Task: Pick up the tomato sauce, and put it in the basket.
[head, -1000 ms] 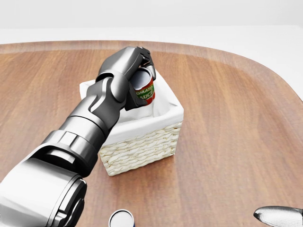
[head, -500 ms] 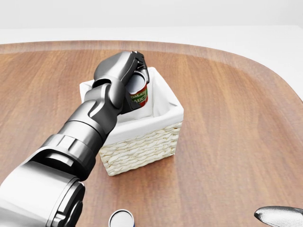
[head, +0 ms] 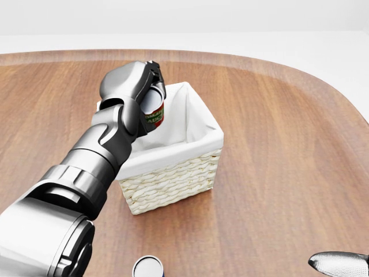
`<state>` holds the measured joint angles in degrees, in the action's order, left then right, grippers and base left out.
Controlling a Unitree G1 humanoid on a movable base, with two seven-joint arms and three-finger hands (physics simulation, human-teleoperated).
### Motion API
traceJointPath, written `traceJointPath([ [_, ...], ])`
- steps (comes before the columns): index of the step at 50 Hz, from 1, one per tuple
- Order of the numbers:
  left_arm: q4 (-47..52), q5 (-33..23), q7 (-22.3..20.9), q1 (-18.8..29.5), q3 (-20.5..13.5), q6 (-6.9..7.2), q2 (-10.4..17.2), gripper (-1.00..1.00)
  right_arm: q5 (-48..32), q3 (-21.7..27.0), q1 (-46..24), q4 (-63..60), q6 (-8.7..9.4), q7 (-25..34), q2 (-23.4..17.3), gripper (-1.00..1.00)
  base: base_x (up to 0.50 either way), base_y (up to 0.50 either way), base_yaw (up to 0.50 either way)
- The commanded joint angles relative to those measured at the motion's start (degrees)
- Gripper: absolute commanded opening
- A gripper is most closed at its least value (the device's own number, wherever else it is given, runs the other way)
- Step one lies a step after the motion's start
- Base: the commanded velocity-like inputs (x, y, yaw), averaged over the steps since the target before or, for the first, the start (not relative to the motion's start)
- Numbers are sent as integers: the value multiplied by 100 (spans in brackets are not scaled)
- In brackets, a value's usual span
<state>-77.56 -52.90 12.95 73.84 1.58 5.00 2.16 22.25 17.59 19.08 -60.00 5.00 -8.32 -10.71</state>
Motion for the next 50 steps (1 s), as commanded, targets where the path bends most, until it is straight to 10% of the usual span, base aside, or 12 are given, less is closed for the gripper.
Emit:
traceJointPath([
  [1,1,-118,293,-100,-54,0,130,-100,-44,-10,2,0,0,47,52,100,0,0,0],
  [13,-11,-299,393,-137,4,0,149,-99,-119,-14,-11,0,0,140,153,100,0,0,0],
  [15,-12,-310,373,-135,-15,0,154,60,-114,-21,-4,0,0,131,143,100,0,0,0],
  [16,-12,-330,389,-125,-14,0,168,100,-109,-23,-6,0,0,122,135,100,0,0,0],
  [50,-28,-404,496,-185,-60,0,191,100,-121,-23,-37,0,0,116,134,100,0,0,0],
])
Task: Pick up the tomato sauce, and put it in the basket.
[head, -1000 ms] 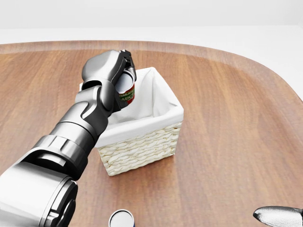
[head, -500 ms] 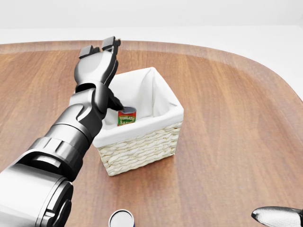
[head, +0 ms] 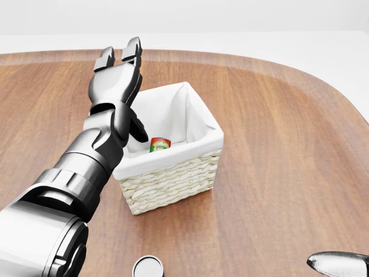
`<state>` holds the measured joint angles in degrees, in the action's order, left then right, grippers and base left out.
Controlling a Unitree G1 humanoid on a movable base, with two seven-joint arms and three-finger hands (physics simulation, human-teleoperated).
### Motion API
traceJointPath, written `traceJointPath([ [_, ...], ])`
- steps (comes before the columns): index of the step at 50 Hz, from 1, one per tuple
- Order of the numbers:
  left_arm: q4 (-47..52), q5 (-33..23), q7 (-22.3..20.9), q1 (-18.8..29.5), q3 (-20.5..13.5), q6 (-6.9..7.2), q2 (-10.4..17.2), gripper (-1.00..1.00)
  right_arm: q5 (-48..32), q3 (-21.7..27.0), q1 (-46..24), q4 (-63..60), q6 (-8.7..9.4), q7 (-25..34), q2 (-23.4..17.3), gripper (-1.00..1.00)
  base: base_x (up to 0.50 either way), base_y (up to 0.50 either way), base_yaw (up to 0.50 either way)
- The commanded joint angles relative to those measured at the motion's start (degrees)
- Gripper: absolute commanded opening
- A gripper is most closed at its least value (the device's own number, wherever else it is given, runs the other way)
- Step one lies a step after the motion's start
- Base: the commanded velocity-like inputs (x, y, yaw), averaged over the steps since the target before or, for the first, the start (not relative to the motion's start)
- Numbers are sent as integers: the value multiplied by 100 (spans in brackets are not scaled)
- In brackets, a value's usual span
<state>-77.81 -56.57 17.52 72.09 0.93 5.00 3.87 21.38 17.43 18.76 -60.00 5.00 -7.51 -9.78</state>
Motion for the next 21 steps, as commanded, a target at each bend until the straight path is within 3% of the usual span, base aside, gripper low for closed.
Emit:
traceJointPath([
  [1,-3,-46,41,-11,8,0,21,100,-43,-1,-17,0,0,52,57,100,0,0,0],
  [21,0,-122,44,51,15,0,78,100,-96,-41,-34,0,0,58,76,100,0,0,0],
])
